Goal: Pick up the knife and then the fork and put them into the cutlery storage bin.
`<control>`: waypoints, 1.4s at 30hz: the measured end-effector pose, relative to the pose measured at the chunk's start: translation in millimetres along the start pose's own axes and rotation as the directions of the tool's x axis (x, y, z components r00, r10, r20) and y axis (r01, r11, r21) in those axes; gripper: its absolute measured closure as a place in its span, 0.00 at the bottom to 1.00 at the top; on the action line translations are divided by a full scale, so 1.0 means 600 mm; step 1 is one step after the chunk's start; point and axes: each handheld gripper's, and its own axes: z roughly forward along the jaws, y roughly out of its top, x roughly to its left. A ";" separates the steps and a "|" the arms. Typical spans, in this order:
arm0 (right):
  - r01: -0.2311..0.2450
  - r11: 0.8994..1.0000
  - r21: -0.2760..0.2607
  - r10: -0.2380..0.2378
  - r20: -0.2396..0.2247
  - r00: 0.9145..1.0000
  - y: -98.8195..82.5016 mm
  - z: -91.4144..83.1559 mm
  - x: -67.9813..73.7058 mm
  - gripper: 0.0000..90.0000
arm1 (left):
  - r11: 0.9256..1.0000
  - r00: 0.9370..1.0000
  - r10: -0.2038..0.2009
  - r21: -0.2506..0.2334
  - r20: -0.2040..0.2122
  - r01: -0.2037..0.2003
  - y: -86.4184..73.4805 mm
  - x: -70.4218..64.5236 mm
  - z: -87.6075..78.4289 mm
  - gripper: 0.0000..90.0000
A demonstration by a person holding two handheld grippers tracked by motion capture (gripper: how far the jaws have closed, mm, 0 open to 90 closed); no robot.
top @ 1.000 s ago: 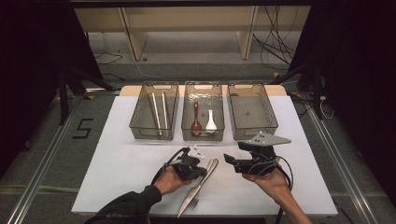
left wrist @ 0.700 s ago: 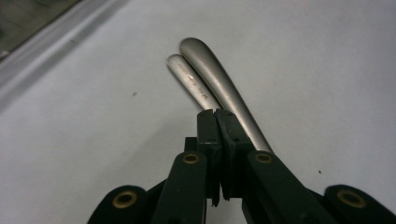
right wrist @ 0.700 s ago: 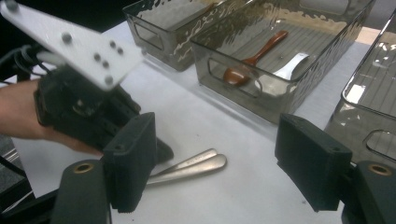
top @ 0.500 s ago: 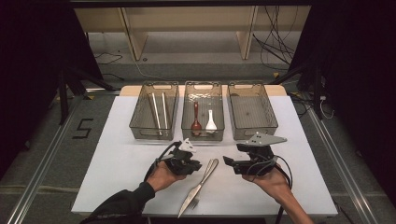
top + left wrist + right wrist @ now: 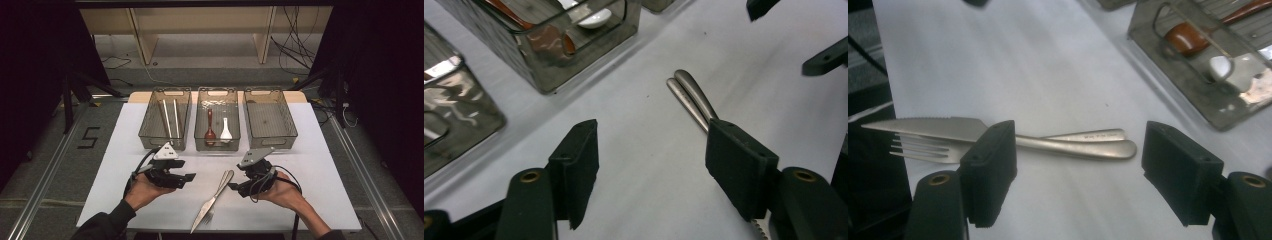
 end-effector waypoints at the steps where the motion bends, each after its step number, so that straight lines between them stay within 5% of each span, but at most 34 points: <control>1: 0.008 1.000 0.008 -0.008 -0.006 1.000 0.001 0.004 0.000 0.34 | 1.000 1.000 -0.008 -0.014 -0.006 0.008 -0.001 0.000 -0.005 0.39; 9: -0.031 0.996 0.088 0.027 0.043 0.999 0.015 0.048 -0.009 0.61 | 0.998 0.998 -0.026 -0.064 -0.051 0.023 -0.014 0.003 -0.036 0.34; 19: -0.105 0.987 0.123 0.091 0.108 0.990 0.026 0.111 -0.039 1.00 | 0.987 0.997 -0.043 -0.154 -0.067 0.033 -0.031 0.004 -0.063 0.26; 31: -0.127 0.974 0.189 0.105 0.120 0.987 0.027 0.159 -0.057 1.00 | 0.982 0.996 -0.046 -0.187 -0.080 0.031 -0.036 0.006 -0.069 0.22; 42: -0.143 0.964 0.225 0.118 0.120 0.986 0.023 0.148 -0.061 1.00 | 0.983 0.996 -0.041 -0.179 -0.079 0.026 -0.038 0.005 -0.068 0.21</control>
